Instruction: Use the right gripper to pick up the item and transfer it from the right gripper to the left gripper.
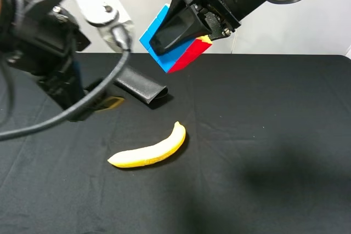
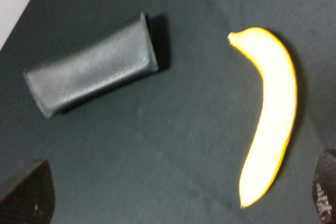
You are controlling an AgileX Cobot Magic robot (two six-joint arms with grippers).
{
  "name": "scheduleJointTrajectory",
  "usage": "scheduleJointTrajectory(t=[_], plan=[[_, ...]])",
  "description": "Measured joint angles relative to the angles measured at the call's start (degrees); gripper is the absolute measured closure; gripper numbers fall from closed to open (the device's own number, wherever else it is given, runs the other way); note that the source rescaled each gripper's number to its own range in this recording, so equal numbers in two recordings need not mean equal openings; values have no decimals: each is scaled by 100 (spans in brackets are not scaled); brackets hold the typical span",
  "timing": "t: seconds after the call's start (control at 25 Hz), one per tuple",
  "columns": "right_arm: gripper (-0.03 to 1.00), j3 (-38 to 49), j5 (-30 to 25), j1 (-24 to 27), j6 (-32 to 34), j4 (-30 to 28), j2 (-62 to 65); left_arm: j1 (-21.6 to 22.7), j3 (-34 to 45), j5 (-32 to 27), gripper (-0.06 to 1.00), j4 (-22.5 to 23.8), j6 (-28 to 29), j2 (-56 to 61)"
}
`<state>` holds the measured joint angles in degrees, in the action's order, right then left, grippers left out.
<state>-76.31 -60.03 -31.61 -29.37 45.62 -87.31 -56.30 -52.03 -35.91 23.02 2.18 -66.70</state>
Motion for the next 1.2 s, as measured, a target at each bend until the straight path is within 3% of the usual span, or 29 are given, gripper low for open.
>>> scheduleJointTrajectory(t=[0.28,0.88,1.2], plan=[[97,0,0,0,41,0,0,-354,-30,667,-1,43,208,-423],[97,0,6,0,86,-4,0,-360,-291,1762,-1,454,396,-762],[97,0,16,0,170,63,0,-360,-296,2039,-1,689,404,-869]])
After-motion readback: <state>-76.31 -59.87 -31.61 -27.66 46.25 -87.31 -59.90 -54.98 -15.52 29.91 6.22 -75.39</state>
